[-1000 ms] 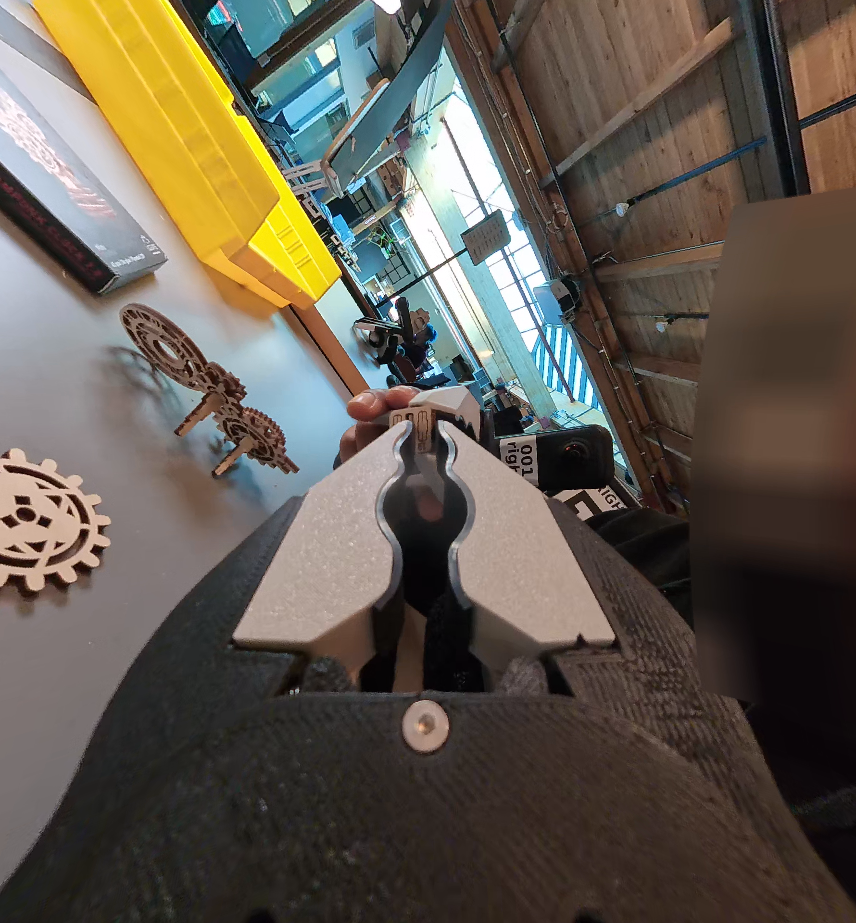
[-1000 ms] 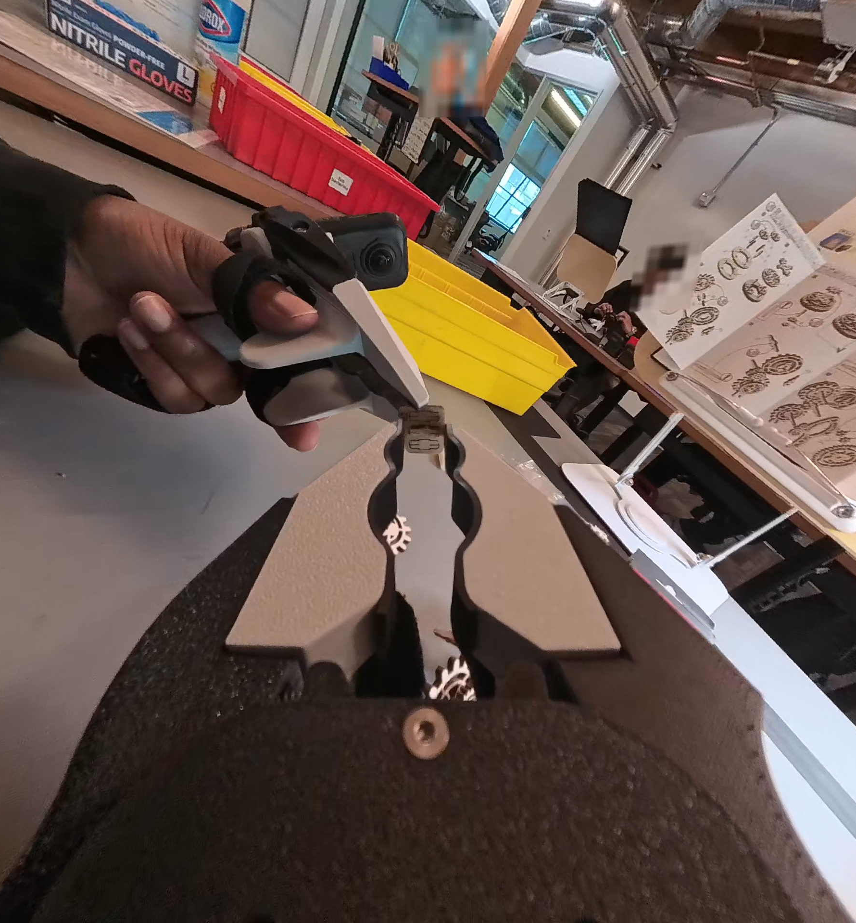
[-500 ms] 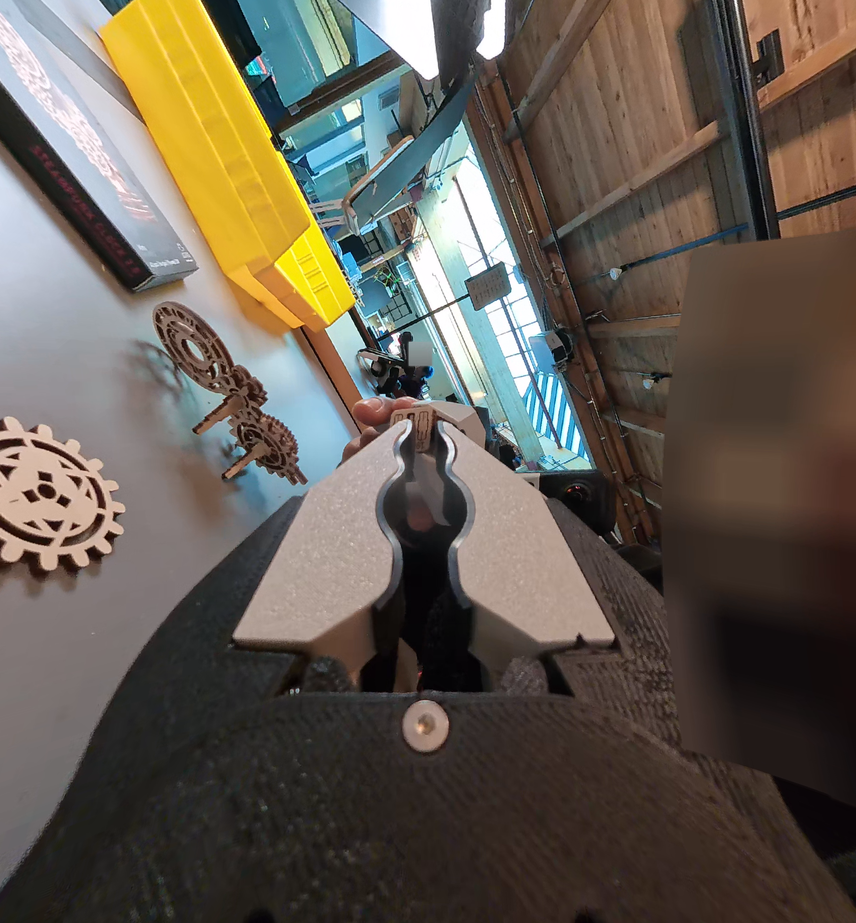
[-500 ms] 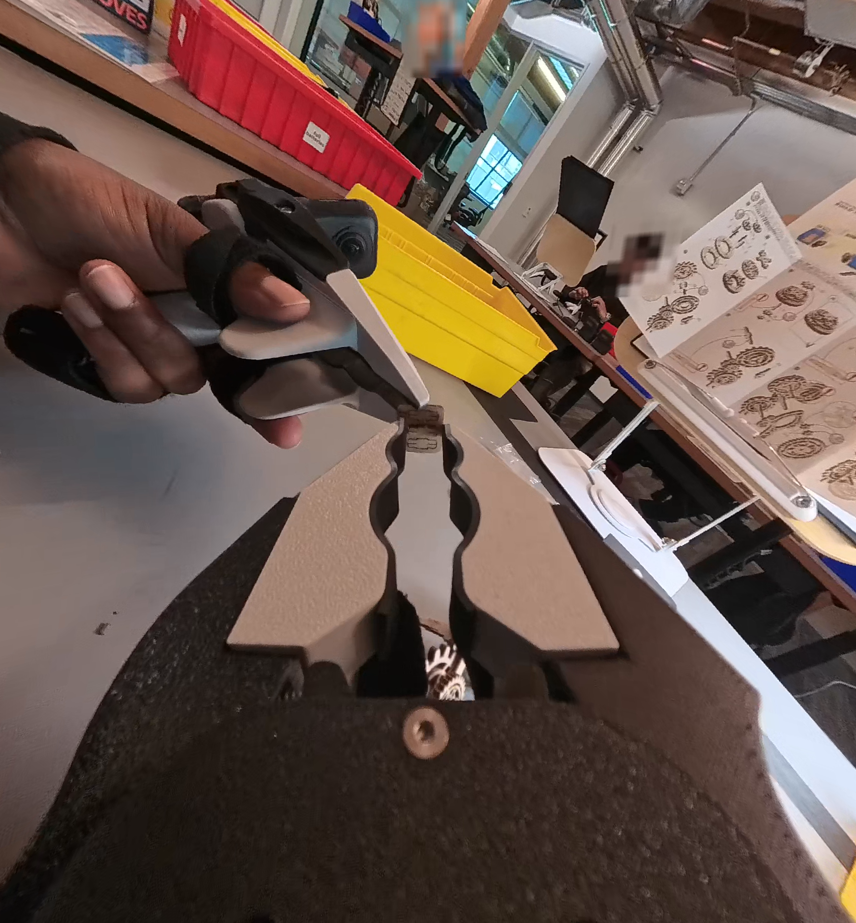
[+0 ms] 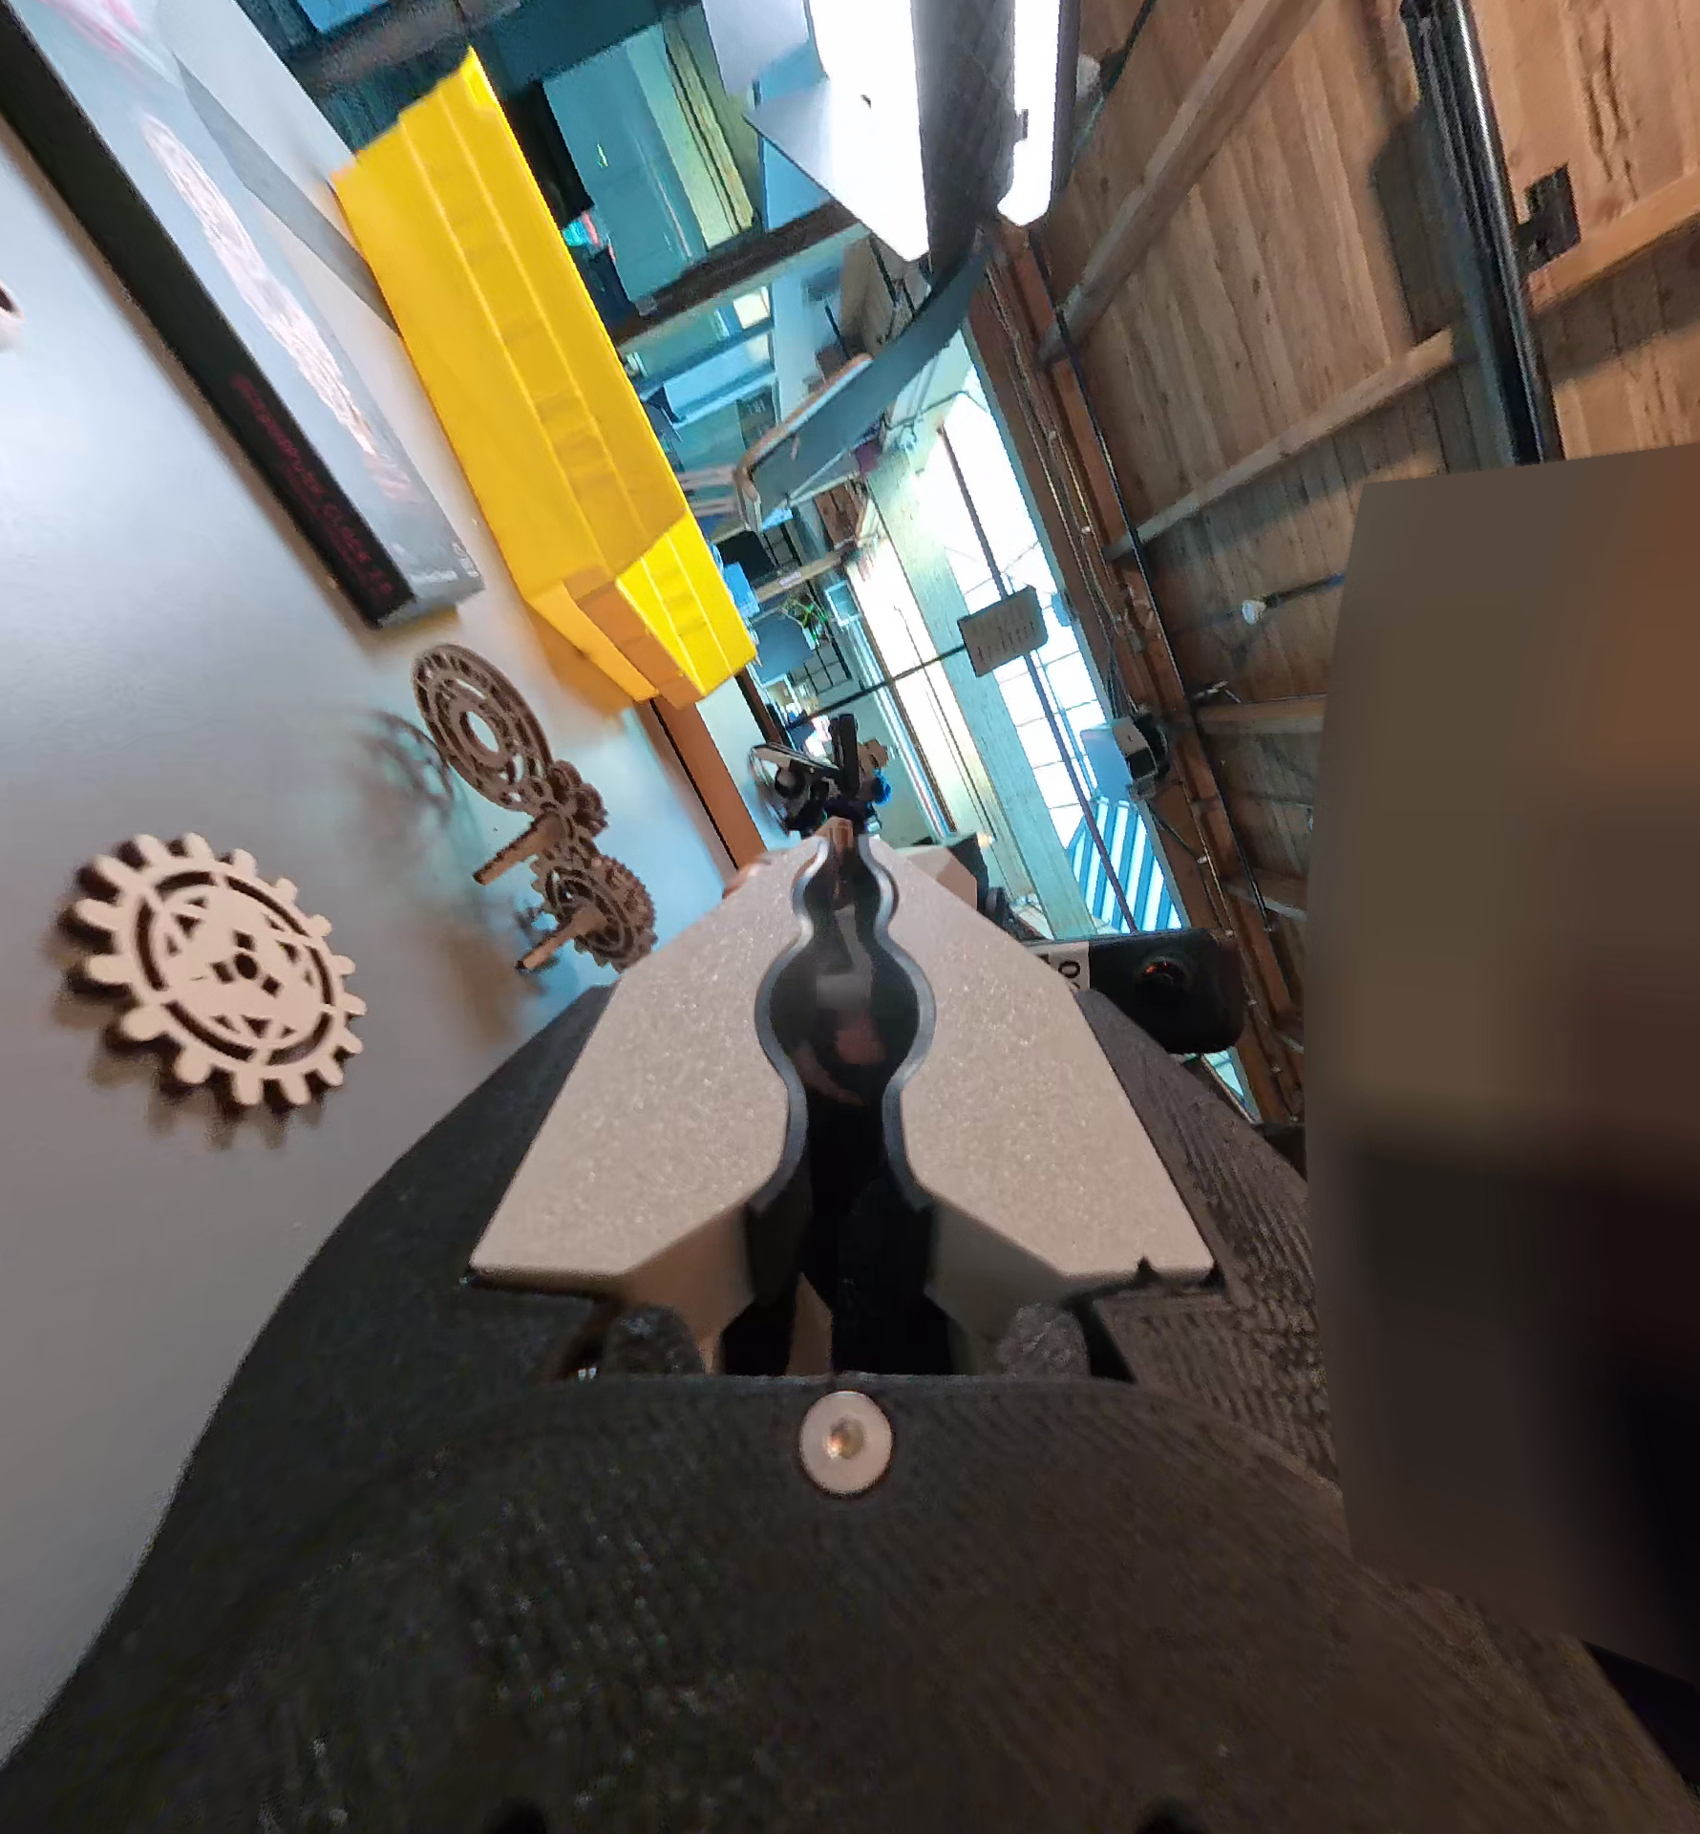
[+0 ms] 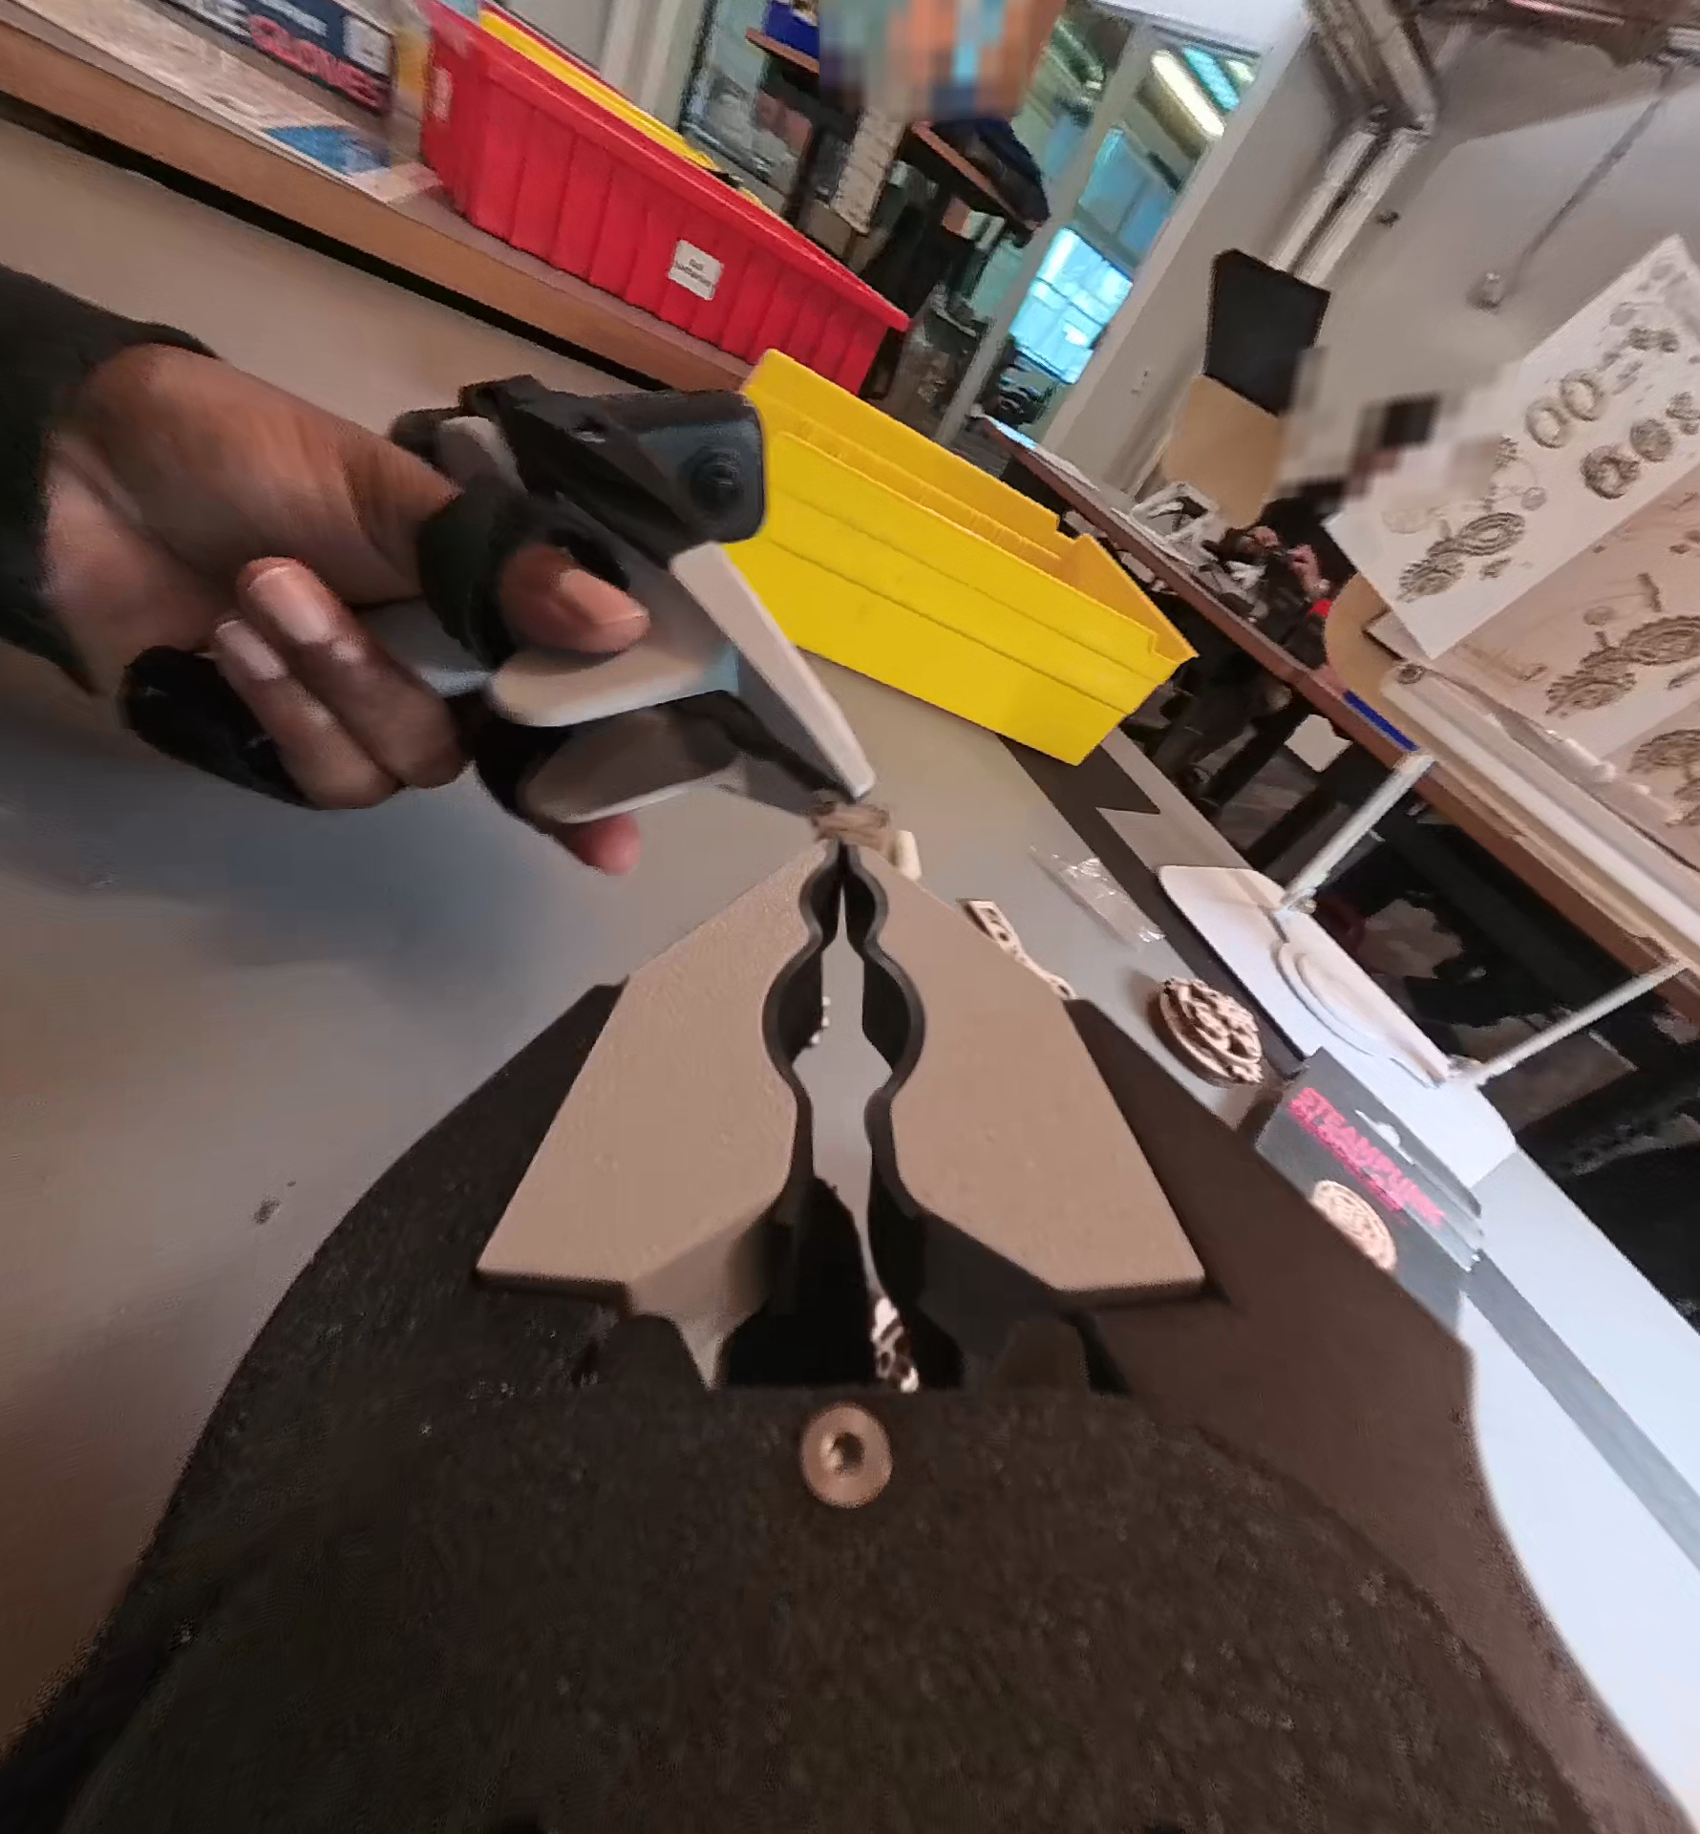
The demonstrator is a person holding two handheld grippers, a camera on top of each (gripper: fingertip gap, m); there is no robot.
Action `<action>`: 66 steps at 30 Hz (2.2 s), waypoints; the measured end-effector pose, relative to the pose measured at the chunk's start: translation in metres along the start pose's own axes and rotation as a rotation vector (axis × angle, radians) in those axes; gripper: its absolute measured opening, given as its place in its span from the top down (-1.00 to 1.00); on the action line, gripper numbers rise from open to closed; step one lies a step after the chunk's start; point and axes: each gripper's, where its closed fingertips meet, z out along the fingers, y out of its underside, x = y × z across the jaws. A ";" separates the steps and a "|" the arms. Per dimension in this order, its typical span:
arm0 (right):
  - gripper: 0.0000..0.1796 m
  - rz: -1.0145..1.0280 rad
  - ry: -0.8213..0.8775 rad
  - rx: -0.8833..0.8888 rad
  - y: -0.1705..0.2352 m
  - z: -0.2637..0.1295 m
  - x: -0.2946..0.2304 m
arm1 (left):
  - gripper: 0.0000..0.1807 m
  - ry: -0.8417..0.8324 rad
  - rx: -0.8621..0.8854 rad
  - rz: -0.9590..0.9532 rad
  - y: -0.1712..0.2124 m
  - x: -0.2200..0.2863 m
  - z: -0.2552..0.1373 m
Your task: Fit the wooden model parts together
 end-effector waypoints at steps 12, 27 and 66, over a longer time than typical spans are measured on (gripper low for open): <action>0.89 0.021 0.038 0.015 -0.003 0.002 0.003 | 0.99 -0.024 -0.021 0.060 0.004 0.000 0.002; 1.00 -0.070 0.000 -0.048 0.004 0.014 -0.019 | 1.00 -0.001 0.020 0.039 0.002 0.008 0.008; 0.92 0.497 0.238 0.095 0.019 -0.046 0.104 | 0.69 -0.576 -0.838 1.019 0.056 -0.106 0.052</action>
